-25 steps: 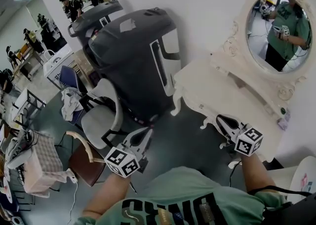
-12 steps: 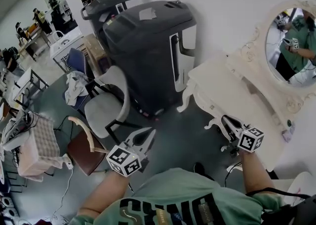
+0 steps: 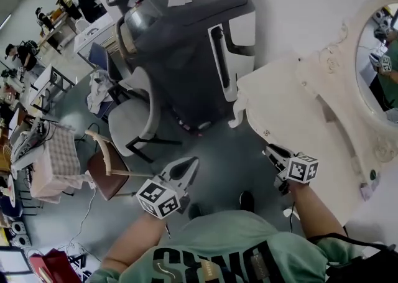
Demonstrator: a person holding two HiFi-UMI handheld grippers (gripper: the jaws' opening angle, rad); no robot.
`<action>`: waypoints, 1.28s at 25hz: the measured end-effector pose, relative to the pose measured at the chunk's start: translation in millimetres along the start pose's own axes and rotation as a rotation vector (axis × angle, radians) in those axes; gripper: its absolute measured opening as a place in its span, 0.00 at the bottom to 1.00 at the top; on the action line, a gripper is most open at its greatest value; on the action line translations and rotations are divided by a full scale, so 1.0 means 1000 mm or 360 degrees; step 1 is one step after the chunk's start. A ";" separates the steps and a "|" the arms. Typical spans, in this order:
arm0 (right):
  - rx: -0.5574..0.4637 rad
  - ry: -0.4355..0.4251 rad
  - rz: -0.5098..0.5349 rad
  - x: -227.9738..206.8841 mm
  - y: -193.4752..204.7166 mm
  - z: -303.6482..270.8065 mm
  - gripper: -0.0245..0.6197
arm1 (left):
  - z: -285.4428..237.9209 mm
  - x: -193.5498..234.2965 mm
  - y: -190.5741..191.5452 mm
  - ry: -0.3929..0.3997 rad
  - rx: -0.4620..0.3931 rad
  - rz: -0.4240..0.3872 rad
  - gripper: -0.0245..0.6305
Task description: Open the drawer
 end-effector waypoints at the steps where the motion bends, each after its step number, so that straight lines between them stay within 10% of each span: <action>1: -0.0001 0.0017 -0.0061 -0.011 0.001 -0.004 0.19 | -0.006 -0.001 0.002 -0.0004 0.0016 0.0004 0.04; 32: -0.0425 0.0716 -0.0813 -0.176 0.070 -0.103 0.39 | -0.011 0.059 0.071 -0.0063 0.0261 0.0067 0.04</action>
Point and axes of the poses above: the fingertips, and each gripper's own axes: z backward along the fingers, x to its left, y out of its underside, the point moved 9 cm from there along z, backward along the fingers, and after that the axes turned 2 degrees about -y, right-handed, at the moved point
